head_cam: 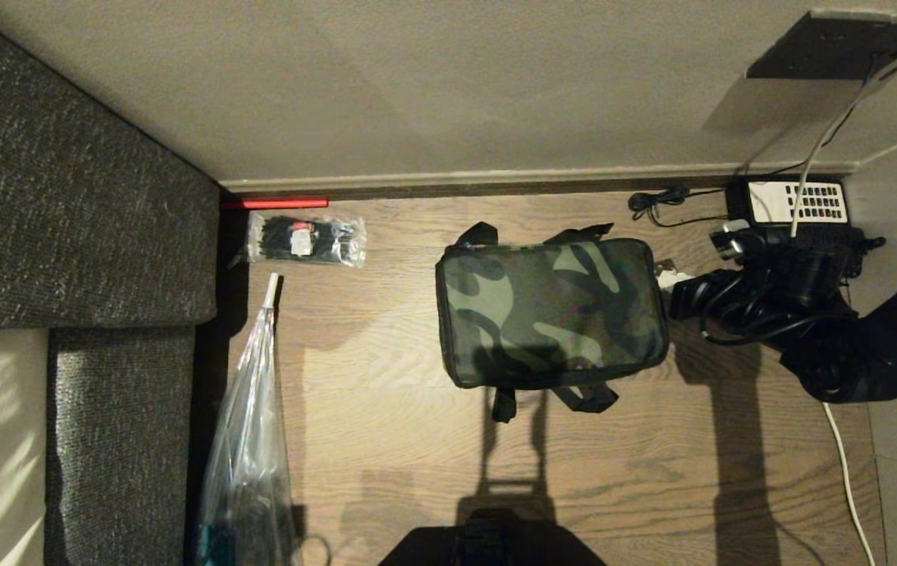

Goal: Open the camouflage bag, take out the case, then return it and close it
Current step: Open the top of the storage box

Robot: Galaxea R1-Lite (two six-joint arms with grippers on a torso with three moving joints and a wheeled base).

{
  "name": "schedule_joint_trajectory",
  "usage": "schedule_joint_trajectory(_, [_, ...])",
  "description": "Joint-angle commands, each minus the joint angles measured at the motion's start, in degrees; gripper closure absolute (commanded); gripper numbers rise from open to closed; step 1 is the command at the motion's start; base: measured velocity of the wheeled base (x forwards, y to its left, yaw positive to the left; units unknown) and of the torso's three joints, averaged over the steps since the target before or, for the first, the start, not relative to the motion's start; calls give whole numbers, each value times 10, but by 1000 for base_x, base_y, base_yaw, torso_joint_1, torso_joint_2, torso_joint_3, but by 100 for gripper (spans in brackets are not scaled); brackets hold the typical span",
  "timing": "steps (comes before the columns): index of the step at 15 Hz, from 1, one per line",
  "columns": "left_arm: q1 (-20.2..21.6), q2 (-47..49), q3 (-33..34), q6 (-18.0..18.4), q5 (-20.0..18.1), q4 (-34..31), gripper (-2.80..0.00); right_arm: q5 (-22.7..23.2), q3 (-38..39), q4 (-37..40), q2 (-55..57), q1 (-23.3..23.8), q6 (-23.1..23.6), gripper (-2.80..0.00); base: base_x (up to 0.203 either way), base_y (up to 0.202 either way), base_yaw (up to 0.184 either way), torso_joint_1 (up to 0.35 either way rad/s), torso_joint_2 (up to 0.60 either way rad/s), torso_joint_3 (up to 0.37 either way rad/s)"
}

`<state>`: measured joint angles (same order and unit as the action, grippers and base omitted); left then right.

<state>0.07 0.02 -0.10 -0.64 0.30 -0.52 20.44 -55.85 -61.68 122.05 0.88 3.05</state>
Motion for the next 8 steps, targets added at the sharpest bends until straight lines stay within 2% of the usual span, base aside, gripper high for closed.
schedule_joint_trajectory(1, [0,0,0,0,0,0,0,1,-13,-4,6,0,1,0,0,0,0,0,0,0])
schedule_joint_trajectory(8, [0,0,0,-1,0,0,0,2,-53,-3,20,-2,0,0,0,0,0,0,0,0])
